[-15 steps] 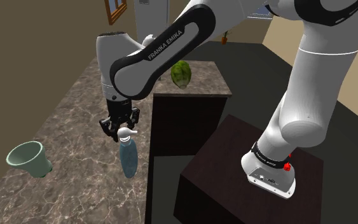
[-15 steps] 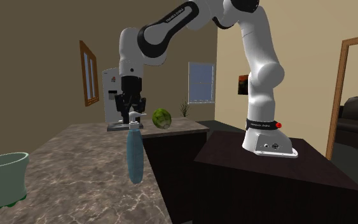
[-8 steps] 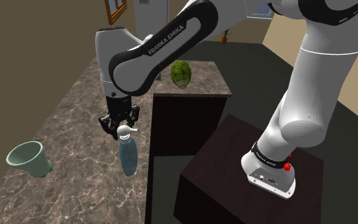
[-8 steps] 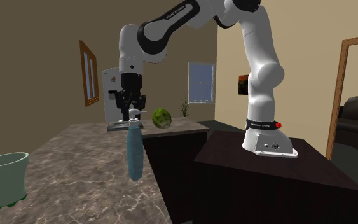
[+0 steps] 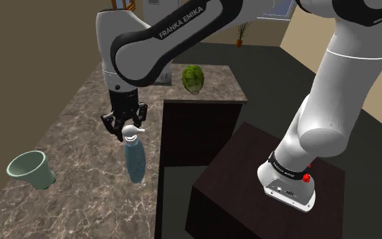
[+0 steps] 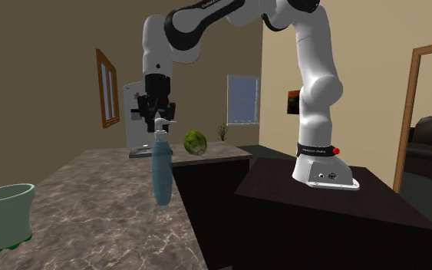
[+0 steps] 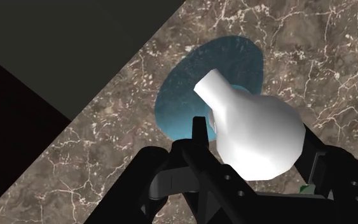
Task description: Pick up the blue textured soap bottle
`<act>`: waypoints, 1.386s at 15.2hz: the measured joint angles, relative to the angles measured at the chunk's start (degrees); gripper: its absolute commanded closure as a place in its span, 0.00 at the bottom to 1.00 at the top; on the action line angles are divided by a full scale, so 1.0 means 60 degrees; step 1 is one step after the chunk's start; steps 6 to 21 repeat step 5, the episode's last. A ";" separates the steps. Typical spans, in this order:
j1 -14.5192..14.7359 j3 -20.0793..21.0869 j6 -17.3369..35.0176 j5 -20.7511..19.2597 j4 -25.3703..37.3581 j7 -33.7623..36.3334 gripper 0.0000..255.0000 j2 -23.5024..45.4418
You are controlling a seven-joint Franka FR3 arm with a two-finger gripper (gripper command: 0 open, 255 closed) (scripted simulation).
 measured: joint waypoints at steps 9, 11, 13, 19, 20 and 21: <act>-0.0052 0.0014 -0.0548 0.0128 0.0235 -0.0032 1.00 -0.0337; -0.0052 0.0014 -0.0548 0.0128 0.0235 -0.0032 1.00 -0.0337; -0.0052 0.0014 -0.0548 0.0128 0.0235 -0.0032 1.00 -0.0337; -0.0052 0.0014 -0.0548 0.0128 0.0235 -0.0032 1.00 -0.0337; -0.0052 0.0014 -0.0548 0.0128 0.0235 -0.0032 1.00 -0.0337; -0.0052 0.0014 -0.0548 0.0128 0.0235 -0.0032 1.00 -0.0337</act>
